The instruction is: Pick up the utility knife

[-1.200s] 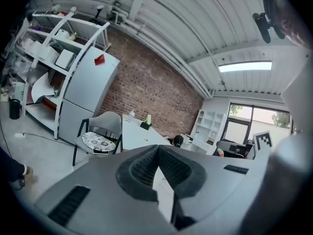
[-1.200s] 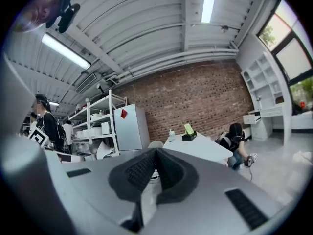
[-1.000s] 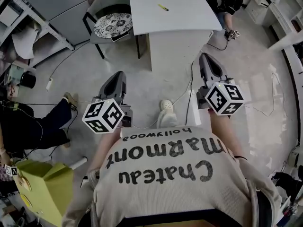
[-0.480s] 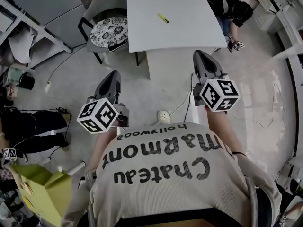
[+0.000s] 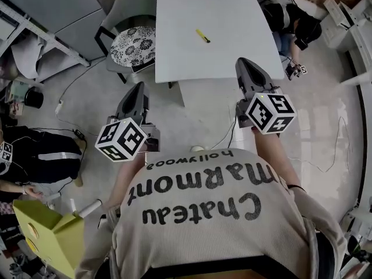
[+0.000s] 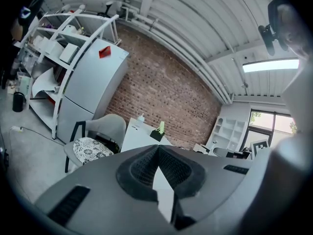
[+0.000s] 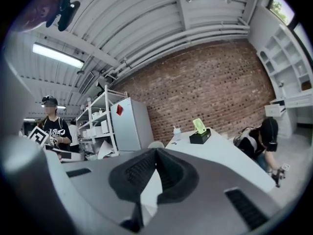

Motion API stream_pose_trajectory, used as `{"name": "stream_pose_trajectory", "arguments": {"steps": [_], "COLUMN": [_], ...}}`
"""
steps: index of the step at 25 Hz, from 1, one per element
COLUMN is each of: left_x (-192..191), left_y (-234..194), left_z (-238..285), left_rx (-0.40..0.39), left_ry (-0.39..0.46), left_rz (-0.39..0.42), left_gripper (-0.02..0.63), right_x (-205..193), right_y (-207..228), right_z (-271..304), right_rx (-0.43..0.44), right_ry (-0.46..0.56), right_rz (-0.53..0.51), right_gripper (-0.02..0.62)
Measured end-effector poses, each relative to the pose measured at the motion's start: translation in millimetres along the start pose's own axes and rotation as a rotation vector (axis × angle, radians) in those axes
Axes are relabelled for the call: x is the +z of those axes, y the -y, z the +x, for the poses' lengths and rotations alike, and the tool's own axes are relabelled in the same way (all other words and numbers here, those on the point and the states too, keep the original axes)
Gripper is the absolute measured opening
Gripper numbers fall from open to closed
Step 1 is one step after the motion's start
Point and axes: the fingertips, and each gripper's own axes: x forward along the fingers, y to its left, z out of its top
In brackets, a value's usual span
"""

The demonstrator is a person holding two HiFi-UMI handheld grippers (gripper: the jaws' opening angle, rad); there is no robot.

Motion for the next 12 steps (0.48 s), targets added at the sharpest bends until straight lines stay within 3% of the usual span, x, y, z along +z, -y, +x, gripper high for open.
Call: {"name": "stream_pose_trajectory", "arguments": {"steps": [6,12], "left_x": [-17,-36], "left_y": [-5,-20], "left_z": [20,20], "left_rx": [0.002,0.048], "left_ry": [0.007,-0.044], "left_rz": [-0.053,-0.061], "left_gripper": [0.000,0.000], "right_x": [-27,-61], "right_y": [19,27], "right_z": [22,37], "right_rx": [0.021,0.030], "right_ry": [-0.065,-0.134], "right_rz": [0.025,0.044], "right_gripper": [0.003,0.003]}}
